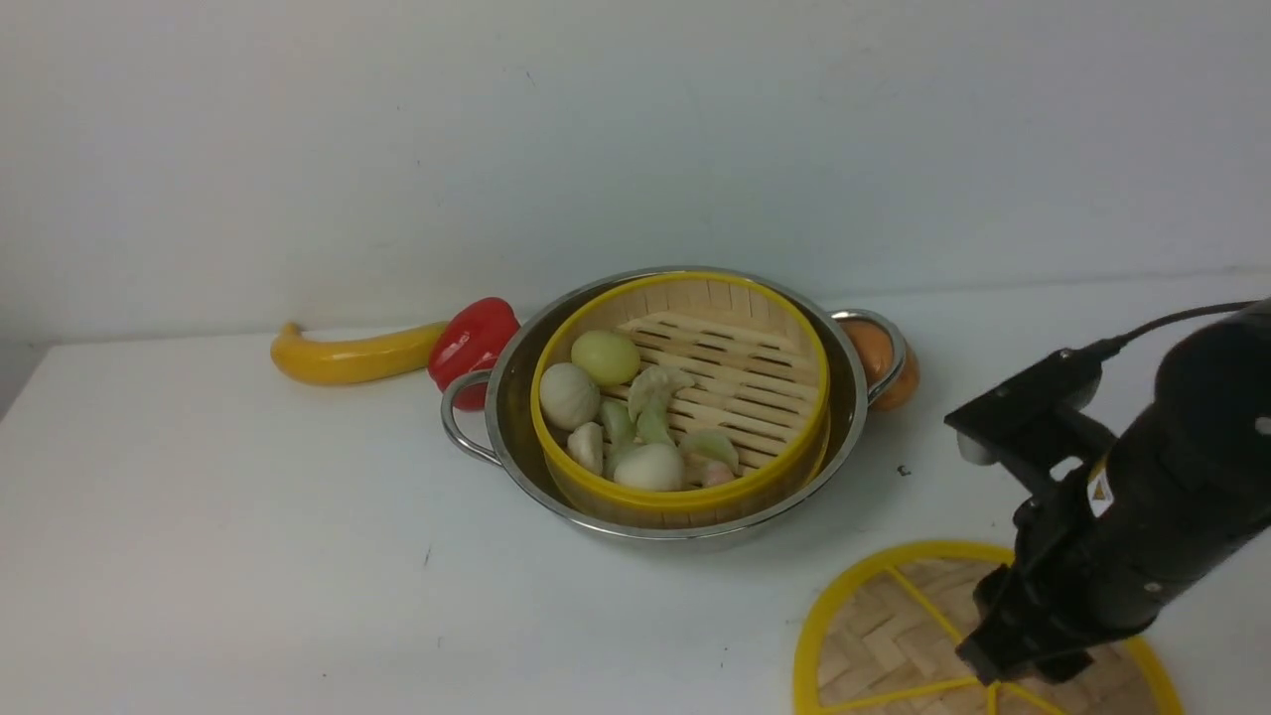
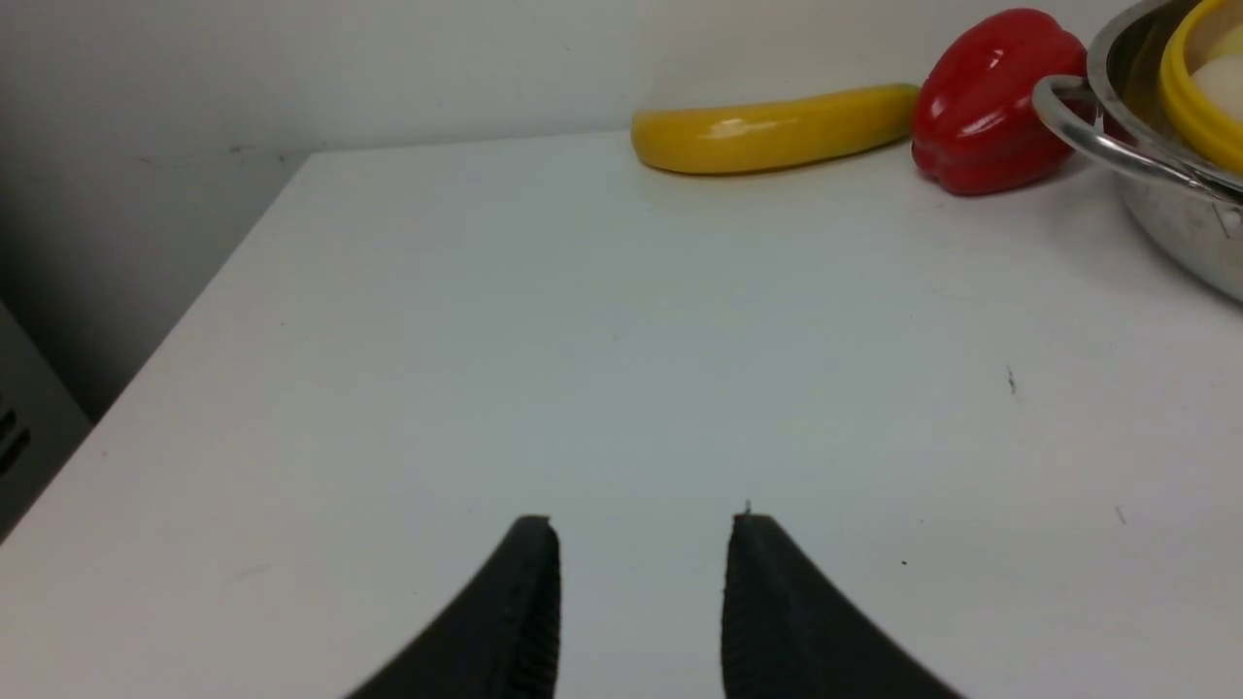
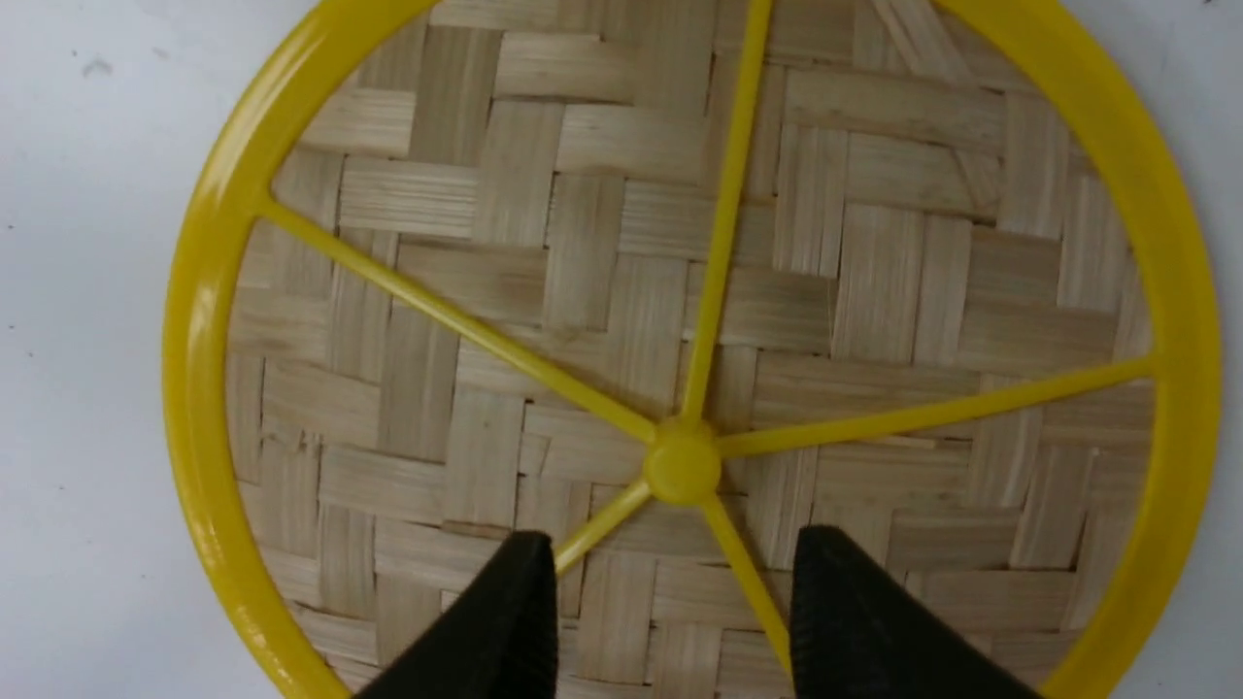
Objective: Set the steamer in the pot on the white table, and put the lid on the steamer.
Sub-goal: 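Move the gripper down to the bamboo steamer lid and grasp its center knob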
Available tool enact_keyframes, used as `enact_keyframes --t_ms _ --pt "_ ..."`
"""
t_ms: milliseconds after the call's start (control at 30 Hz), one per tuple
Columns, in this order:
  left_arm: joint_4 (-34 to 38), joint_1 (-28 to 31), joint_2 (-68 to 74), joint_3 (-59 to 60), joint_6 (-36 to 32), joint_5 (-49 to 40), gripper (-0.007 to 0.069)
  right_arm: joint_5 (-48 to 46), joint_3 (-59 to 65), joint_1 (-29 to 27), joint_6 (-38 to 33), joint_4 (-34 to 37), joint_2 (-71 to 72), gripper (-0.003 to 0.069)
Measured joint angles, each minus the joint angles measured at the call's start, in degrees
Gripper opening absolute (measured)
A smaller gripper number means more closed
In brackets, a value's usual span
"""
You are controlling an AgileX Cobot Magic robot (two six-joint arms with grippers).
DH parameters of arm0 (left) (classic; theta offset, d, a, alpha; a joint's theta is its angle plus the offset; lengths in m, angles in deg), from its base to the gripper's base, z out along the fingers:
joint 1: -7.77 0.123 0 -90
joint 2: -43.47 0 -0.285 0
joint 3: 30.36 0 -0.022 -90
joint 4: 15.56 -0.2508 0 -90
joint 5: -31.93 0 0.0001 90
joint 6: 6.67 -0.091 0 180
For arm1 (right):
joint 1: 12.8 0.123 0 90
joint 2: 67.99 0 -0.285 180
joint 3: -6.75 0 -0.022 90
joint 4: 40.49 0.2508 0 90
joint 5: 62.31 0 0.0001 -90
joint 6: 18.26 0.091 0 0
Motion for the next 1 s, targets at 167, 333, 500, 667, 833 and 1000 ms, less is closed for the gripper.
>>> enact_keyframes --t_ms 167,333,500,667,833,1000 --pt "0.0 0.0 0.0 0.0 0.0 0.0 0.023 1.7 0.0 0.0 0.0 0.4 -2.2 0.0332" --pt "0.0 0.0 0.0 0.0 0.0 0.0 0.023 3.1 0.0 0.0 0.0 0.4 -4.6 0.0332" --pt "0.0 0.0 0.0 0.0 0.0 0.0 0.0241 3.6 -0.1 0.0 0.0 0.5 -6.8 0.0332" --pt "0.0 0.0 0.0 0.0 0.0 0.0 0.0241 3.6 -0.1 0.0 0.0 0.5 -8.5 0.0328" --pt "0.0 0.0 0.0 0.0 0.0 0.0 0.0241 3.6 -0.4 0.0 0.0 0.2 -9.3 0.0274" --pt "0.0 0.0 0.0 0.0 0.0 0.0 0.0241 3.7 -0.6 0.0 0.0 -0.7 -9.5 0.0145"
